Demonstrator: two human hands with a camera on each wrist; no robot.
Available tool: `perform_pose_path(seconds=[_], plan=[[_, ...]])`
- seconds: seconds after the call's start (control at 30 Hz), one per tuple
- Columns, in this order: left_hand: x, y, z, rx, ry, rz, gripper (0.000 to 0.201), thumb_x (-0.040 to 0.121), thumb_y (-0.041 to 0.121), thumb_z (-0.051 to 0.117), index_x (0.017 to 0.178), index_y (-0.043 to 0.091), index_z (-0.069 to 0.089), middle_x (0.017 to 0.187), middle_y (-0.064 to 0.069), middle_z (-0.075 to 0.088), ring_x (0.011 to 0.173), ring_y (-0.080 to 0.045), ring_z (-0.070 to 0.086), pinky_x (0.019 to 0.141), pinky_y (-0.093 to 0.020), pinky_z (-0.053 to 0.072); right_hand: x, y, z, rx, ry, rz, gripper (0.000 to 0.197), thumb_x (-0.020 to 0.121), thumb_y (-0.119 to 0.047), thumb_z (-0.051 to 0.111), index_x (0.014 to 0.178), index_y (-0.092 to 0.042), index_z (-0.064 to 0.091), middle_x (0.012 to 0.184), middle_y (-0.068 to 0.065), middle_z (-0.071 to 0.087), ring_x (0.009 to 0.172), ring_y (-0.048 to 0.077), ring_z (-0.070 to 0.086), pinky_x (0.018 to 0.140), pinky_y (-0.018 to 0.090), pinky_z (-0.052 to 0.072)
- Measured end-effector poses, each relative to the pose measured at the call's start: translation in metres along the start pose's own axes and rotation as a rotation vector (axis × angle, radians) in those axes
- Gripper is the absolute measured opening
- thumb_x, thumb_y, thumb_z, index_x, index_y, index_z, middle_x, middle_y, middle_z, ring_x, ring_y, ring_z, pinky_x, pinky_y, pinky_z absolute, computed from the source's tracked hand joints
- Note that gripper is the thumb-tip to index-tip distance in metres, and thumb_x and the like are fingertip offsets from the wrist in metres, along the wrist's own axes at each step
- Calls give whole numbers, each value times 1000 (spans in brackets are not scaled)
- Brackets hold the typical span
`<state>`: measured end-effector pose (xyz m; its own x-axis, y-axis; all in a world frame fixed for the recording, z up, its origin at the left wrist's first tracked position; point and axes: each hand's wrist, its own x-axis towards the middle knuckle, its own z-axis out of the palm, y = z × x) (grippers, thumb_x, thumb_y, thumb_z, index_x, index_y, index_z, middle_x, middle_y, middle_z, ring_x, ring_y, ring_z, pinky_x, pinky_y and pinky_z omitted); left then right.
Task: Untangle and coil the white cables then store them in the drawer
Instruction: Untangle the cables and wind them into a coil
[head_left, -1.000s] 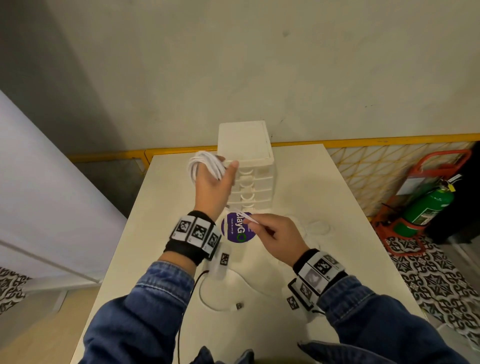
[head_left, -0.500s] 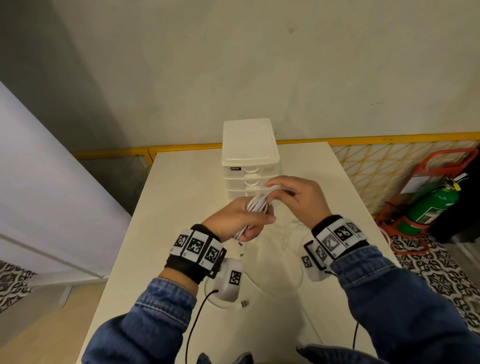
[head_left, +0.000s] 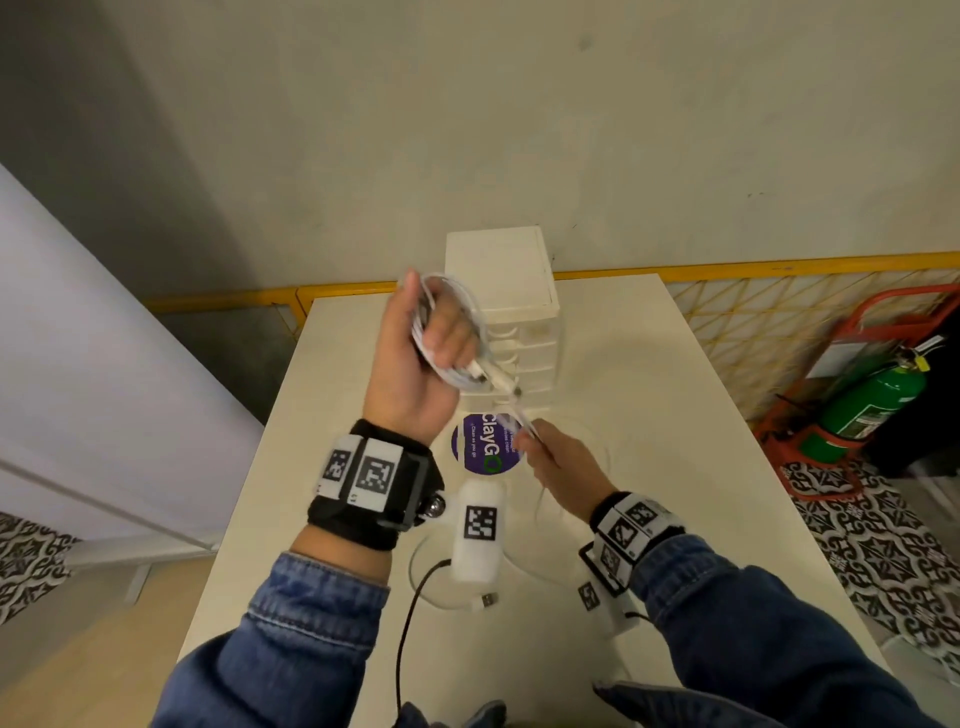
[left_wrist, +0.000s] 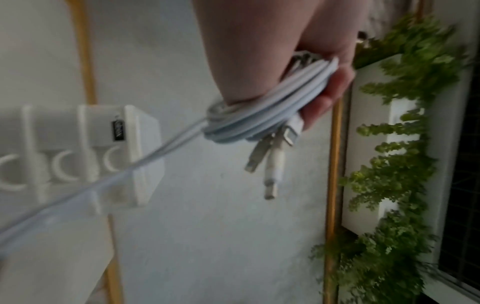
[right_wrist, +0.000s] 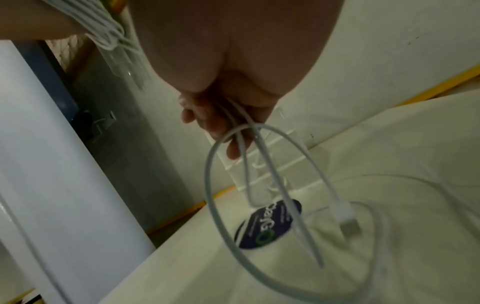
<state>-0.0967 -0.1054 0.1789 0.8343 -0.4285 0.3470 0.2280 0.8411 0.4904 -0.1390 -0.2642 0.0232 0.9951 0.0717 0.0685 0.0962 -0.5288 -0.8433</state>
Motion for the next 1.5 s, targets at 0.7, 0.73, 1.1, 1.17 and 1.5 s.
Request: perform_pose_path(seconds=[0.7,0.73,1.1,1.17,1.5], plan=[[-16,-37,-53,1513,46,-423,51,81,57,54,88,7,60,60,5,55,51,-3,51,53,-20,40,-4,-51,-66,137,217,-261,10,82,-14,67,82,-24,71,78,-16,70,73,5,63,69,21,49],[-16,-38,-50,1520,11,-457,47,77,51,63,85,4,60,60,2,54,48,-2,49,51,-17,39,-3,-51,-68,132,238,-250,11,81,-15,68,78,-26,69,76,-18,68,71,5,62,68,20,47],[-26,-55,-38,1312,127,-610,15,84,13,67,70,7,62,47,-6,63,42,-17,56,53,-28,47,18,-48,-72,-68,279,-301,11,87,-16,60,91,-16,71,75,-19,48,68,-6,51,66,7,36],[-27,-56,-38,1319,120,-588,33,83,16,68,59,-4,59,40,-3,56,40,-12,51,54,-18,45,18,-50,-72,-46,278,-305,11,87,-16,61,90,-17,71,76,-17,49,68,-3,52,66,7,36],[-29,-54,-32,945,127,-661,22,88,18,62,72,2,63,67,-10,68,65,-19,66,68,-25,54,25,-58,-70,46,193,-251,14,85,-16,61,91,-21,73,93,-2,70,88,9,63,82,26,50]])
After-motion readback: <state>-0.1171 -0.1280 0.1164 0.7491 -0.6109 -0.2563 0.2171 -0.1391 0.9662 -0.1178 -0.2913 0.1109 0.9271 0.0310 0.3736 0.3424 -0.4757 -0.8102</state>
